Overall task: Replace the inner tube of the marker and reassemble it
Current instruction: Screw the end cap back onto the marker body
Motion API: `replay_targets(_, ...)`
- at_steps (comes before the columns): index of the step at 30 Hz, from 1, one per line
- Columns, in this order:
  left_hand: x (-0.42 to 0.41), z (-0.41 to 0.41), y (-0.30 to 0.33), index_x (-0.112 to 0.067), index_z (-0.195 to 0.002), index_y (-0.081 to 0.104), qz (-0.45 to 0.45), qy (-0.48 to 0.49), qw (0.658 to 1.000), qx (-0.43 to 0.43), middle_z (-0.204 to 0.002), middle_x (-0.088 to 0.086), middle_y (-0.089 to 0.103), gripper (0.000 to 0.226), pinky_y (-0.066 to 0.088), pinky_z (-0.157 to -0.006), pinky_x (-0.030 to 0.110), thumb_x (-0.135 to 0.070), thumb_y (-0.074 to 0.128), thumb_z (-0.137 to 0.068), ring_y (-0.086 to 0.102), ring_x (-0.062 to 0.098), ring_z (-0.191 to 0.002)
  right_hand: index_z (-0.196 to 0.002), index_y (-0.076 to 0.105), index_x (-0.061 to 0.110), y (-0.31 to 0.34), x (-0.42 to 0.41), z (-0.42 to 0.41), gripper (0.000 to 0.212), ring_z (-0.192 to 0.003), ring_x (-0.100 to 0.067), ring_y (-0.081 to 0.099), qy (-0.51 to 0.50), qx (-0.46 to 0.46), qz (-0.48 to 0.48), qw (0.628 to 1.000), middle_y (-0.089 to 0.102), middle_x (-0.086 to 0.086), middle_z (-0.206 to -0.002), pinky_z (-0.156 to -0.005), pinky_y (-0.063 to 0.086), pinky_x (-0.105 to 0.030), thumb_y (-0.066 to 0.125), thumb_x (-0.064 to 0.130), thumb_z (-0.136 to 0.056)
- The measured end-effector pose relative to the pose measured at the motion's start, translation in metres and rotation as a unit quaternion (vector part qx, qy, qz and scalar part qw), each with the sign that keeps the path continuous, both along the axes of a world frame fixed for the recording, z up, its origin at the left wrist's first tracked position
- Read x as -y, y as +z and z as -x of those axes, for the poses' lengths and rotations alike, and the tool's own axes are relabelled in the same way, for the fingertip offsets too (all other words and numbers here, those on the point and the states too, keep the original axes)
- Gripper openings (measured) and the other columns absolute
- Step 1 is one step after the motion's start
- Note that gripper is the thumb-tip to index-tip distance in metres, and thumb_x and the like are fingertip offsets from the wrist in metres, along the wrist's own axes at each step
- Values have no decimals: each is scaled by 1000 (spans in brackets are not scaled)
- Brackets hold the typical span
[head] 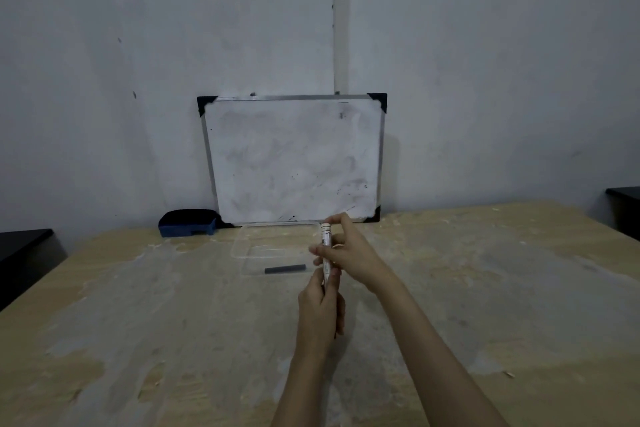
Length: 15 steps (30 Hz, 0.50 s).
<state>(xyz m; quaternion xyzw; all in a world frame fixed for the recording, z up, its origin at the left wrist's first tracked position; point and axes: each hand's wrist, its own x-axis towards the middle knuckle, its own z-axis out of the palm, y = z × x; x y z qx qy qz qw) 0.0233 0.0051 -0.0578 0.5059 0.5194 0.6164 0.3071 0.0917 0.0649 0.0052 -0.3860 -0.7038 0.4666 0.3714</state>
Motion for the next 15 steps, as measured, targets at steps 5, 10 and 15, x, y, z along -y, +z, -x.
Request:
replay_targets(5,-3,1,-4,-25,-88,60,1,32,999,-12,-49,-3,47,25,31,-39,17,-25,37,-97,38,3,-34,-85,43,27,-17,1,24,15,-44,2,56,-78,-110,-62,989,57,-2,-66,-51,51,-18,50,17,-94)
replay_targets(10,-5,1,-7,-16,-87,61,2,41,999,-21,-54,0,48,23,31,-41,17,-23,41,-96,38,3,-39,-84,48,20,-17,3,27,15,-55,-13,58,-115,-241,34,963,58,-5,-68,-46,50,-19,42,20,-97)
replay_targets(15,-5,-2,-6,-19,-84,59,2,52,998,-39,-69,-2,59,21,43,-50,11,-19,41,-96,53,5,-60,-83,47,20,-23,-2,32,16,-45,-6,46,-126,-303,92,940,51,-5,-63,-38,36,-15,41,15,-97)
